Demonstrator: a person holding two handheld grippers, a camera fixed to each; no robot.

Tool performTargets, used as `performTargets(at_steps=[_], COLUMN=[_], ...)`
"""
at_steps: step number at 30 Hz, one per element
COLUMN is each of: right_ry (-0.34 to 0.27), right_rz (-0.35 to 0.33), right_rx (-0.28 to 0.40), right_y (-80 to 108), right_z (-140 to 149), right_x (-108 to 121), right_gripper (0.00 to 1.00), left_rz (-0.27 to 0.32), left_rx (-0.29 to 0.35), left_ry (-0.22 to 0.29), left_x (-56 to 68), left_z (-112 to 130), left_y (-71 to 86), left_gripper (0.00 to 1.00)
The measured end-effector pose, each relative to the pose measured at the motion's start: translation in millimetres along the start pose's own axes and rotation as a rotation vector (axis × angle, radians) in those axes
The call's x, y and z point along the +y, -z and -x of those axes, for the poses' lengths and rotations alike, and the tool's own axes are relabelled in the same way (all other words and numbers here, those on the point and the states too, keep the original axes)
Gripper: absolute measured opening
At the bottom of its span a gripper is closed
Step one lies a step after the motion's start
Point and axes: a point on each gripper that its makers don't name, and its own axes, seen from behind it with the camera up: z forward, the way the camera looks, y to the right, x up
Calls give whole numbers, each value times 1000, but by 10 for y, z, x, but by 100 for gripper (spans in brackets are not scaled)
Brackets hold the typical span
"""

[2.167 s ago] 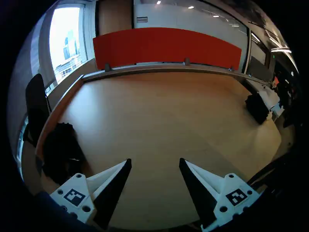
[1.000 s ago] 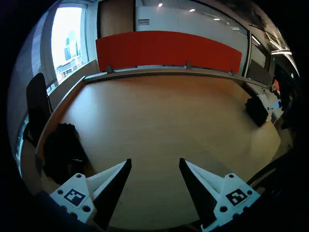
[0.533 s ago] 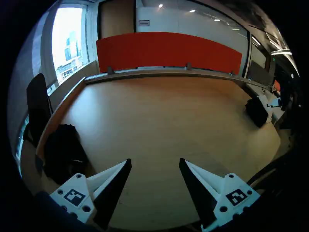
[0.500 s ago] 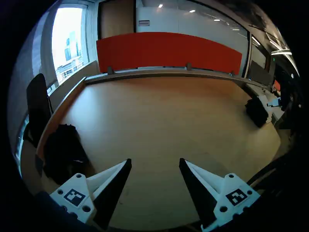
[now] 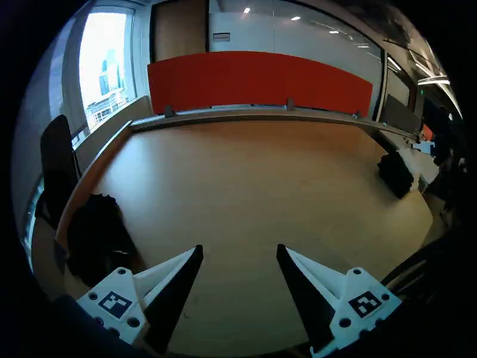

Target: Fold towel

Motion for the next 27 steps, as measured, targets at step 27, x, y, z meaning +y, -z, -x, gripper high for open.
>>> performTargets(at_steps=[27], right_ry=[-13], right_rz=[-102], right_rx=[357], right_y=[306], right_z=[-1054], right_x=[-750], right_gripper=[95], left_rz=[13], left_rx=[25], left_ry=[-9], left_x=[-11], left_z=[-134], left_y=[-32], left_gripper=[92])
